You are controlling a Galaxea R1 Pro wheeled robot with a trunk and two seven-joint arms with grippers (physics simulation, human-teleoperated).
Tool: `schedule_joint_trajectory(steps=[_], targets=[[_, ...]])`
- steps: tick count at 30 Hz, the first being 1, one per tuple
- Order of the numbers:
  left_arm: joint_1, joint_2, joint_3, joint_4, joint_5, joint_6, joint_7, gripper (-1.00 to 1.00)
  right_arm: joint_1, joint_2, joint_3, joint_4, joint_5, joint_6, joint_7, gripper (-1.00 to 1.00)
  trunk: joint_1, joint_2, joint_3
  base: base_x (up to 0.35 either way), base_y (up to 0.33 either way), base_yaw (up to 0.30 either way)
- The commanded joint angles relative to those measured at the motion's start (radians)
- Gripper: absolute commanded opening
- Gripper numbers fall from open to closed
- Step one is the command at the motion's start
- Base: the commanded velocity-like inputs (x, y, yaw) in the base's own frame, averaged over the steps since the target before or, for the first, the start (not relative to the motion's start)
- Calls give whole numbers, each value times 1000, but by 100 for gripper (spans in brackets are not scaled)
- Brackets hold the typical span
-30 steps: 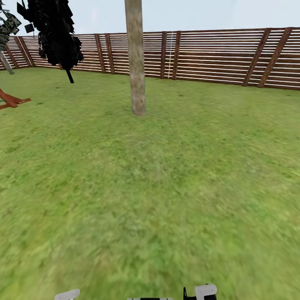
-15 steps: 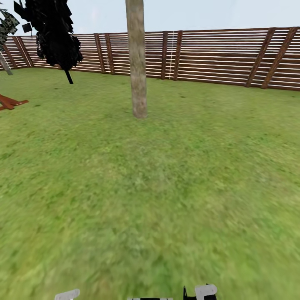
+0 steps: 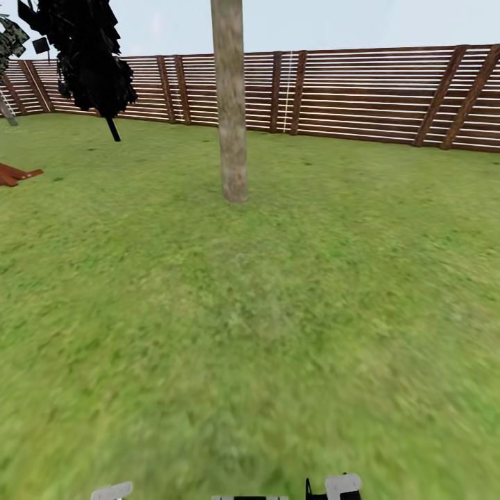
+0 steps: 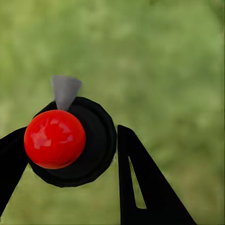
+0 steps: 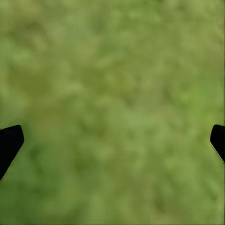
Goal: In the garden, pick up the pesticide atomizer on the floor and spray pesticide onto both trees until each tree trunk is fully covered.
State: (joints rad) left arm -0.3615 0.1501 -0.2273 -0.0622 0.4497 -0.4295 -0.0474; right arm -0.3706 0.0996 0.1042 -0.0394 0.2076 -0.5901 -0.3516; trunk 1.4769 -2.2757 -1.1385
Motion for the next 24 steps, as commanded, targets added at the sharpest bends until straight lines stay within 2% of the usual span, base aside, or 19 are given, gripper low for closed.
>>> schedule_joint_trajectory(steps=[1, 24], targets=[[-1, 0, -6, 1, 11, -2, -5, -100, -1, 0, 8, 1, 4, 1, -10, 100, 0, 0, -1, 336, 78, 0], [-1, 0, -6, 1, 11, -2, -5, -100, -1, 0, 8, 1, 4, 0, -10, 100, 0, 0, -1, 336, 78, 0]])
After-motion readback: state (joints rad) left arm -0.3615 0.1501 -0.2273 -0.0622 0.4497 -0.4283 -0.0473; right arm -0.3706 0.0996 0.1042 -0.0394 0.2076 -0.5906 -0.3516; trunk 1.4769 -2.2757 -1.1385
